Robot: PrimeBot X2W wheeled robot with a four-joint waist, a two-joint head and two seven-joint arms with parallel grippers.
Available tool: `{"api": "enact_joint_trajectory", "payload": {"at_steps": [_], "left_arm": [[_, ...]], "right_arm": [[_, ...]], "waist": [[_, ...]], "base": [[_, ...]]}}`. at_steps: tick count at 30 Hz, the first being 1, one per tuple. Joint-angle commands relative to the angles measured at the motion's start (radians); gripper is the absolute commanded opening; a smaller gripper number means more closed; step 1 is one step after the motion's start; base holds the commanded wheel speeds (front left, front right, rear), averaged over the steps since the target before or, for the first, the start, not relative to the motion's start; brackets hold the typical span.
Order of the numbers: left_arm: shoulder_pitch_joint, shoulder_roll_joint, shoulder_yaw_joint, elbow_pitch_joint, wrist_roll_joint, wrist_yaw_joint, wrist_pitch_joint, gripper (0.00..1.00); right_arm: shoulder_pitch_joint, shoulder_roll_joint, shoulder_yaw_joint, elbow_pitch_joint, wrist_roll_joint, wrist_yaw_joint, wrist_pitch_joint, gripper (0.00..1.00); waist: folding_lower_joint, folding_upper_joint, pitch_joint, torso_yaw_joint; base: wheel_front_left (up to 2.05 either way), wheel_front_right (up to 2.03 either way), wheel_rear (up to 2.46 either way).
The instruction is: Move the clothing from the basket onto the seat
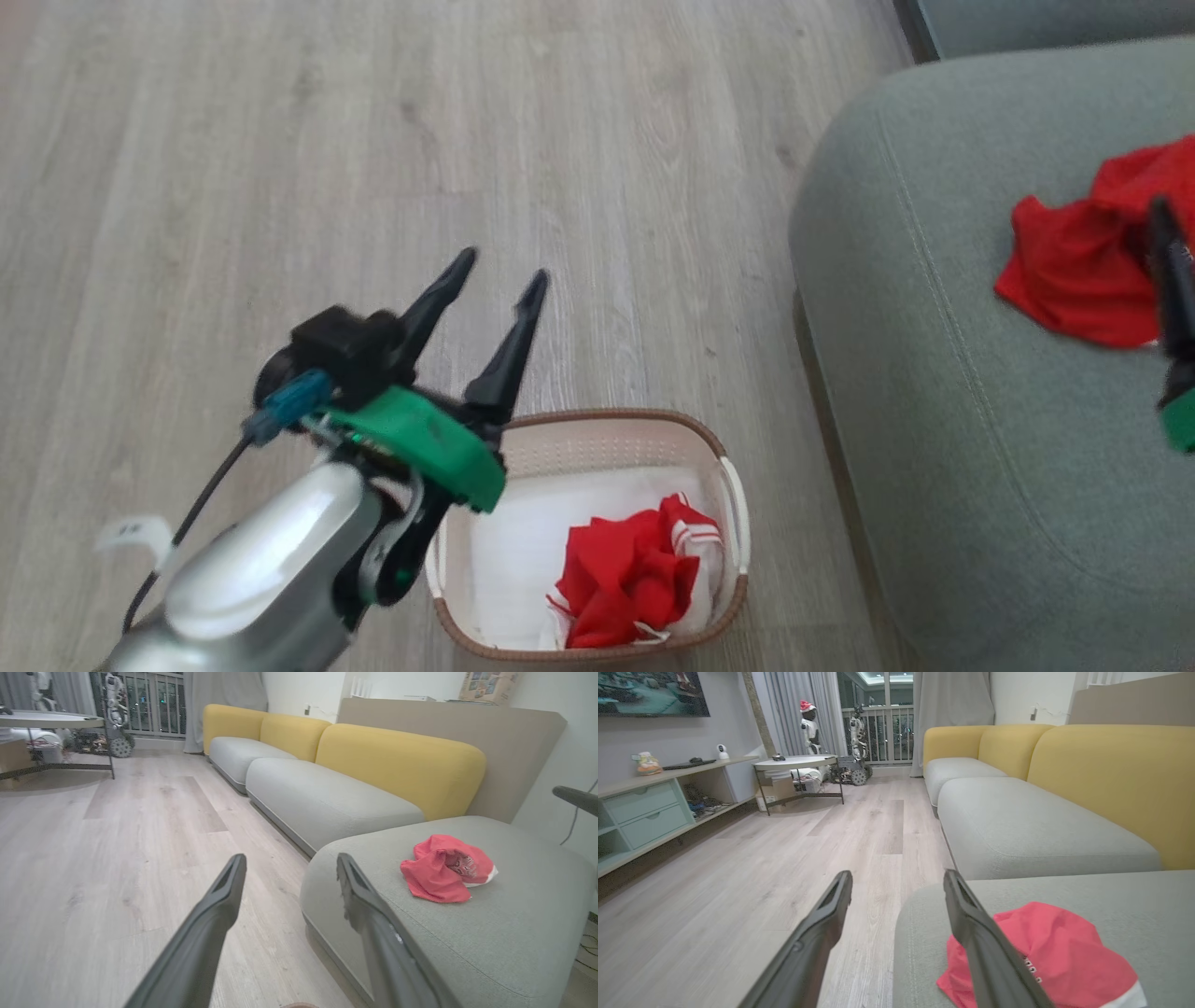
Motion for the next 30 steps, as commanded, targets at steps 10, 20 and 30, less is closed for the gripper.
{"api": "enact_joint_trajectory", "payload": {"at_steps": [10, 20, 30], "left_arm": [[0.110, 0.078, 0.154, -0.052, -0.018, 0.067, -0.020, 1.00], [0.307, 0.035, 0.361, -0.085, 0.100, 0.065, -0.021, 1.00], [0.431, -0.032, 0.503, -0.099, 0.237, 0.004, -0.021, 1.00]], "right_arm": [[0.114, 0.090, 0.022, -0.093, -0.036, 0.000, -0.069, 1.00], [0.246, 0.137, 0.109, -0.064, 0.017, 0.000, -0.231, 1.00], [0.295, 0.163, 0.158, 0.006, -0.001, 0.000, -0.354, 1.00]], "waist": [[0.0001, -0.0001, -0.052, 0.055], [0.0001, -0.0001, -0.071, 0.088], [0.0001, -0.0001, -0.079, 0.094]], "base": [[0.00, 0.00, 0.00], [0.00, 0.00, 0.00], [0.00, 0.00, 0.00]]}}
